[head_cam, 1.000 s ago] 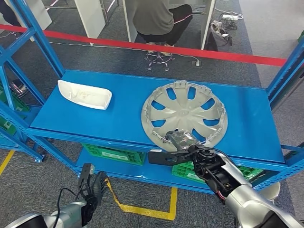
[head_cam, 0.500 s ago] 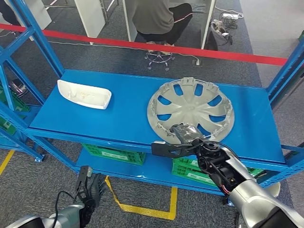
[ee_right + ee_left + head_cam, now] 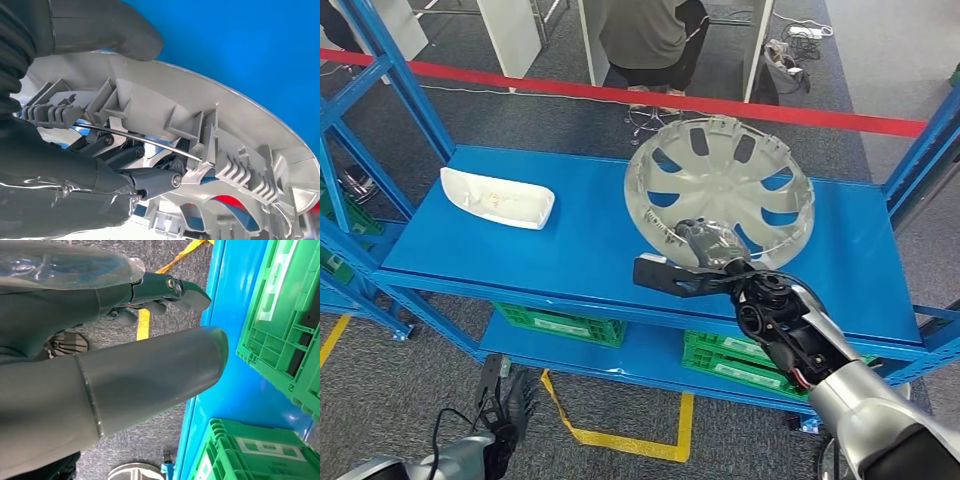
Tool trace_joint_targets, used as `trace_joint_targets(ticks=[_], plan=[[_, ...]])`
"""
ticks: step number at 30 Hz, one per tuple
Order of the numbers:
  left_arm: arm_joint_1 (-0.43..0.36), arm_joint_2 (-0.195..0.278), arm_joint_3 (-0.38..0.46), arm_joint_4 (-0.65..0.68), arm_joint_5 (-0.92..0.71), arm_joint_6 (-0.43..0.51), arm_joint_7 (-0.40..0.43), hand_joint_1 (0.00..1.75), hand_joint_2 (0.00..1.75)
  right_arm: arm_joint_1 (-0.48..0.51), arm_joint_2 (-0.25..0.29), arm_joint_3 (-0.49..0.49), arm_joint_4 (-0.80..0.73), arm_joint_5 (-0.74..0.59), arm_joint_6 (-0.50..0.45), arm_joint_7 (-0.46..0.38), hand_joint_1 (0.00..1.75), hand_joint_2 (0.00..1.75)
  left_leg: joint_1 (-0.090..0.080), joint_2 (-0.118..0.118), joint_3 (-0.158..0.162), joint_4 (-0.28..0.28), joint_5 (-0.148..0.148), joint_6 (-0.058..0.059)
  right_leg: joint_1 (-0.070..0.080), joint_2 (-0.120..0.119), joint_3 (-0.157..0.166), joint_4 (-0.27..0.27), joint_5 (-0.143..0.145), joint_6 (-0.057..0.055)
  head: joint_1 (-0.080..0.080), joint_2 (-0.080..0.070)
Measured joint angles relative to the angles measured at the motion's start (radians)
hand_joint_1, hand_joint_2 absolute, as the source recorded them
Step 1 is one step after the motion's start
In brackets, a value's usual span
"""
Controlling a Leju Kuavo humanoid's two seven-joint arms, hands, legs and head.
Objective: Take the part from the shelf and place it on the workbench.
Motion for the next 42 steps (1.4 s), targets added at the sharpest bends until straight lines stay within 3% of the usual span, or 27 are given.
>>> trace_joint_targets(ticks=[11, 23, 28, 36, 42], plan=[[0.001, -0.001, 0.0, 0.0, -0.013, 0.003, 0.003, 0.0, 0.0, -0.047, -0.053, -0.083, -0.129, 0.097, -0.065, 0.074, 1.75, 1.75, 0.0, 0.0, 0.0, 0.0, 0.0, 0.0, 0.0, 0.0, 0.0, 0.0, 0.0, 0.0, 0.0, 0.0], [-0.001, -0.003, 0.0, 0.0, -0.015, 0.003, 0.006, 0.0, 0.0, -0.066, -0.095, -0.123, -0.211, 0.13, -0.026, 0.101, 1.75, 1.75, 0.0, 0.0, -0.001, 0.0, 0.0, 0.0, 0.0, 0.0, -0.001, 0.0, 0.0, 0.0, 0.0, 0.0], [-0.001, -0.003, 0.0, 0.0, -0.012, 0.002, 0.006, 0.0, 0.0, -0.069, -0.099, -0.131, -0.228, 0.07, 0.024, 0.101, 1.75, 1.75, 0.0, 0.0, -0.001, 0.0, 0.0, 0.0, 0.0, 0.0, -0.001, 0.0, 0.0, 0.0, 0.0, 0.0], [-0.001, -0.002, 0.0, 0.0, -0.016, -0.002, 0.006, 0.0, 0.0, -0.07, -0.106, -0.152, -0.257, -0.136, 0.085, 0.107, 1.75, 1.75, 0.0, 0.0, -0.001, 0.0, 0.0, 0.0, 0.0, 0.0, -0.001, 0.0, 0.0, 0.0, 0.0, 0.0], [-0.001, -0.002, 0.0, 0.0, -0.016, -0.004, 0.006, 0.0, 0.0, -0.071, -0.108, -0.158, -0.274, -0.164, 0.092, 0.109, 1.75, 1.75, 0.0, 0.0, -0.001, 0.0, 0.0, 0.0, 0.0, 0.0, -0.001, 0.0, 0.0, 0.0, 0.0, 0.0]])
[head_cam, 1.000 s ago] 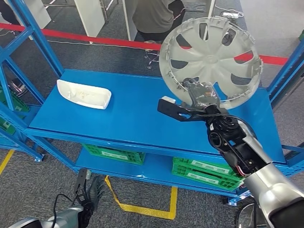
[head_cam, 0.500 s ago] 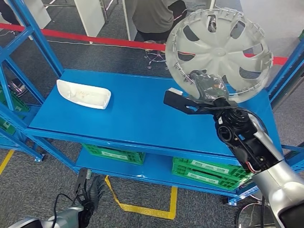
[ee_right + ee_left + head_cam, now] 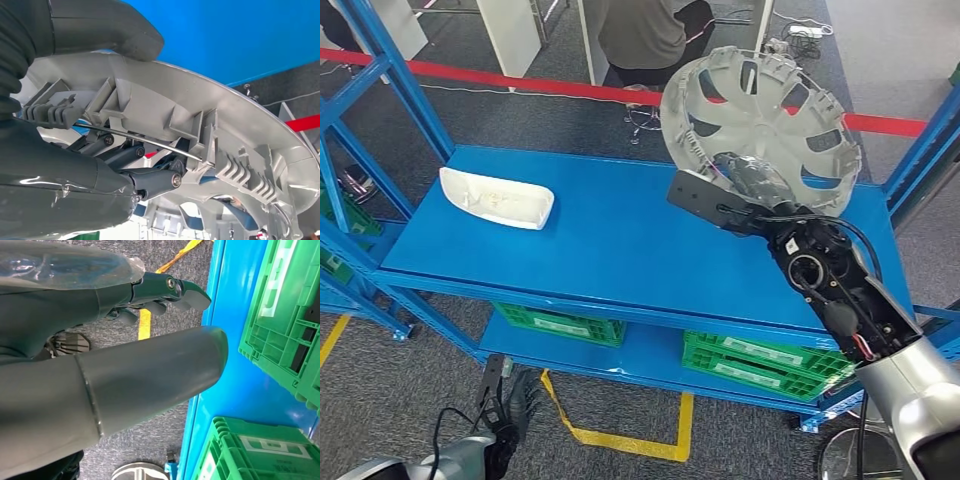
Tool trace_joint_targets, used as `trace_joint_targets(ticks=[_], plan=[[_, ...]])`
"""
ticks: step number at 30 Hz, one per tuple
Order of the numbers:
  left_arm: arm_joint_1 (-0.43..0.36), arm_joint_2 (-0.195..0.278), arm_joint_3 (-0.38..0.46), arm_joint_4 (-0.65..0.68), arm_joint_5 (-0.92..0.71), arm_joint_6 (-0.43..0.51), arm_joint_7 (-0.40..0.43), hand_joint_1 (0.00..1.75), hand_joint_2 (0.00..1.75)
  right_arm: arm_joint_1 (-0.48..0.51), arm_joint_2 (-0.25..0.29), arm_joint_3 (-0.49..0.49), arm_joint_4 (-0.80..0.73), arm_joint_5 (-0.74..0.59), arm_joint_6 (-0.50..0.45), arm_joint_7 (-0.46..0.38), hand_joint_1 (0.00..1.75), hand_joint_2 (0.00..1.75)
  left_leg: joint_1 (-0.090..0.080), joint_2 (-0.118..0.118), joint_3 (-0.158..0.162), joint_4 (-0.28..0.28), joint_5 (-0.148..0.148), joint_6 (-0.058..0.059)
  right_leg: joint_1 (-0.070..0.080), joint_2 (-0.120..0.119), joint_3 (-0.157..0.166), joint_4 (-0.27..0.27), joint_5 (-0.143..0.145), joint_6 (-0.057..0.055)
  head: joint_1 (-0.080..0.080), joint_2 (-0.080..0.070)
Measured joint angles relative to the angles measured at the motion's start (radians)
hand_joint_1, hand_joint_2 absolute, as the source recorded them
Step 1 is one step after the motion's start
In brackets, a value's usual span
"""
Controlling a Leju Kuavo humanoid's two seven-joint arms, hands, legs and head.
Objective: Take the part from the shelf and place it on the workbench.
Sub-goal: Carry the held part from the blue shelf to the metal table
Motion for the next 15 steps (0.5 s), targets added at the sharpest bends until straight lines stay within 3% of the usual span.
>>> trace_joint_targets(ticks=[7, 15], plan=[[0.0, 0.0, 0.0, 0.0, 0.0, 0.0, 0.0, 0.0, 0.0, -0.012, -0.004, -0.006, -0.007, -0.043, -0.016, 0.005, 1.75, 1.75, 0.0, 0.0, 0.0, 0.0, 0.0, 0.0, 0.0, 0.0, 0.0, 0.0, 0.0, 0.0, 0.0, 0.0], [0.001, 0.0, 0.0, 0.0, -0.004, -0.003, 0.0, 0.0, 0.0, -0.043, -0.018, -0.048, -0.036, -0.326, -0.035, -0.05, 1.75, 1.75, 0.0, 0.0, 0.0, 0.0, 0.0, 0.0, 0.0, 0.0, 0.0, 0.0, 0.0, 0.0, 0.0, 0.0]])
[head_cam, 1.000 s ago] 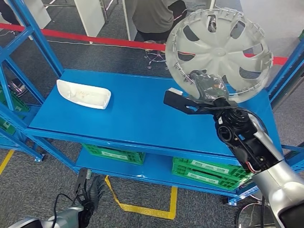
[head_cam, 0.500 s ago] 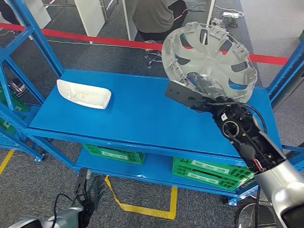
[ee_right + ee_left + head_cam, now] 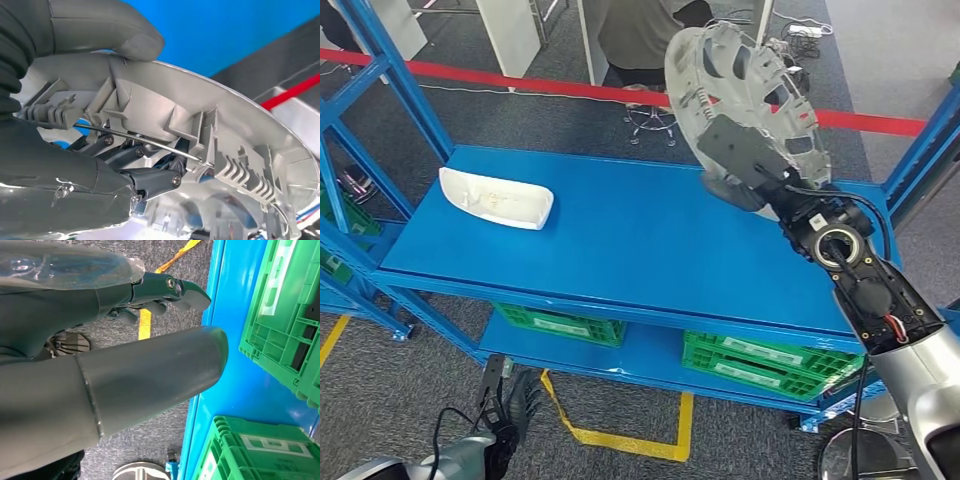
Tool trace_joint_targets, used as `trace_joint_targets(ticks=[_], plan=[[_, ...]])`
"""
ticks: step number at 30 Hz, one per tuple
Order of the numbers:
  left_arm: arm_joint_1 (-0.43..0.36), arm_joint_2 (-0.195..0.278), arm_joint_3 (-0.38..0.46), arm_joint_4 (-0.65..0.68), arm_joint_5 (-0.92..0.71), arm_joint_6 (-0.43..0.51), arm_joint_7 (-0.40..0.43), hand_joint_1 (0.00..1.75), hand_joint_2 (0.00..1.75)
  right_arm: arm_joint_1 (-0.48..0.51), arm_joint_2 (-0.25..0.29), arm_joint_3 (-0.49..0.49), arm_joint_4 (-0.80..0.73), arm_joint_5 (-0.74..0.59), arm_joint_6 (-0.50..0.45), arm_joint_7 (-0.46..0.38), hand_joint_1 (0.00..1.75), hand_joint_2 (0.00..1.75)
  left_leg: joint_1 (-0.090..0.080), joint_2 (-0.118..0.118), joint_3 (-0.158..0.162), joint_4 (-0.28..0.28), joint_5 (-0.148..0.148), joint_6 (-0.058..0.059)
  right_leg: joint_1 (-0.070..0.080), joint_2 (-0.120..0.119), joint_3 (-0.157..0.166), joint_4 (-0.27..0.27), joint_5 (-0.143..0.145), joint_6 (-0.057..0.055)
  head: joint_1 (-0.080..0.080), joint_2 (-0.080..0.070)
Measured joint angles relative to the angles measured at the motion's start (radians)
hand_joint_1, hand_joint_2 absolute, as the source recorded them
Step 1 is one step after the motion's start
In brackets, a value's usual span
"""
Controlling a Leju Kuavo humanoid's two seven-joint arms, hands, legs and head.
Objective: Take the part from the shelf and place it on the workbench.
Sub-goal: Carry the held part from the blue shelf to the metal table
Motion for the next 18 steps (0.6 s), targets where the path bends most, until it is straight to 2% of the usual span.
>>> trace_joint_targets(ticks=[18], plan=[[0.0, 0.0, 0.0, 0.0, 0.0, 0.0, 0.0, 0.0, 0.0, -0.008, -0.008, -0.021, -0.027, -0.03, -0.002, -0.007, 1.75, 1.75, 0.0, 0.0, 0.0, 0.0, 0.0, 0.0, 0.0, 0.0, 0.0, 0.0, 0.0, 0.0, 0.0, 0.0]])
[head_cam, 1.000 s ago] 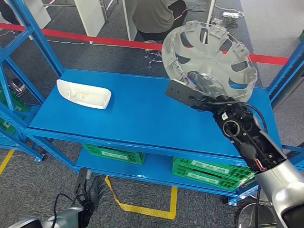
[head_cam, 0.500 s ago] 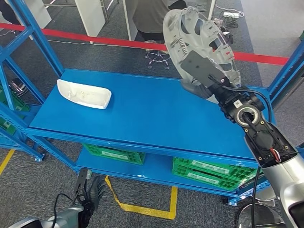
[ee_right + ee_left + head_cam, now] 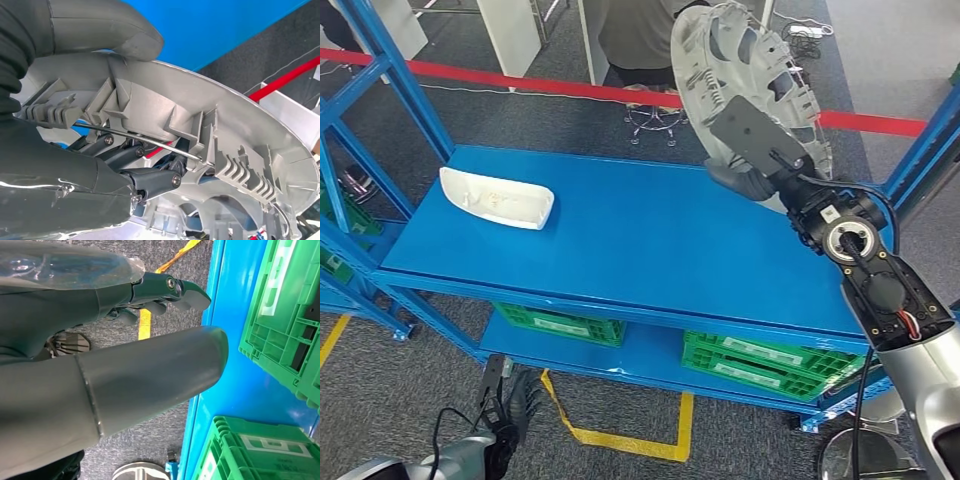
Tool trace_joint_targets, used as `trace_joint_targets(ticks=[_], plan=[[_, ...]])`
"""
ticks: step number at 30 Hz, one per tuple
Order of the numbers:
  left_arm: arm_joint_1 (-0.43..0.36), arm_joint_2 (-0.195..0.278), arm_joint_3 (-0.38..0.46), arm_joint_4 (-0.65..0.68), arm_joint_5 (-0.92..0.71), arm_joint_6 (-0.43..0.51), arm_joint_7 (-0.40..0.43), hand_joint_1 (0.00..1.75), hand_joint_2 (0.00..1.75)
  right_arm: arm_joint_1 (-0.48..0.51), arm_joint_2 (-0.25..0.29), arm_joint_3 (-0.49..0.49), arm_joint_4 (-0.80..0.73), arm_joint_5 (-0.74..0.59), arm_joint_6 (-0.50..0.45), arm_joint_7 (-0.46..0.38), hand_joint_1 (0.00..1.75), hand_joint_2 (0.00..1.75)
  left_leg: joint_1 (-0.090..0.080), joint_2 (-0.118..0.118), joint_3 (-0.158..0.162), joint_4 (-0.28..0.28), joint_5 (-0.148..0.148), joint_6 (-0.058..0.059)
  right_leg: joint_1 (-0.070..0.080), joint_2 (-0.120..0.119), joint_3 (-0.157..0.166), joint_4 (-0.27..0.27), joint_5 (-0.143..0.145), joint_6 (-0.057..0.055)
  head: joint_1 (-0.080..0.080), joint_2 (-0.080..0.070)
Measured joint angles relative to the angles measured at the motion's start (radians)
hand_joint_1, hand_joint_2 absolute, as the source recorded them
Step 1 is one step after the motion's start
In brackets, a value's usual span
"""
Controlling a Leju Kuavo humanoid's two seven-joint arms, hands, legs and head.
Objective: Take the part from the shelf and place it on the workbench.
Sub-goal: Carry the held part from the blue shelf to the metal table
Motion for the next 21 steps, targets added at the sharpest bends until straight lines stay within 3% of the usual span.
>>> trace_joint_targets(ticks=[7, 18, 21], plan=[[0.0, 0.0, 0.0, 0.0, 0.0, 0.0, 0.0, 0.0, 0.0, 0.0, -0.005, -0.009, -0.011, -0.041, -0.004, -0.009, 1.75, 1.75, 0.0, 0.0, 0.0, 0.0, 0.0, 0.0, 0.0, 0.0, 0.0, 0.0, 0.0, 0.0, 0.0, 0.0], [-0.007, -0.001, 0.0, 0.0, -0.014, 0.01, -0.005, 0.0, 0.0, 0.002, -0.019, -0.01, -0.049, -0.335, -0.016, -0.079, 1.75, 1.75, 0.0, 0.0, 0.0, 0.0, 0.0, 0.0, 0.0, 0.0, 0.0, 0.0, 0.0, 0.0, 0.0, 0.0], [-0.012, -0.001, 0.0, 0.0, -0.021, 0.017, -0.011, 0.0, 0.0, 0.01, -0.029, -0.011, -0.067, -0.46, 0.037, -0.087, 1.75, 1.75, 0.0, 0.0, 0.0, 0.0, 0.0, 0.0, 0.0, 0.0, 0.0, 0.0, 0.0, 0.0, 0.0, 0.0]])
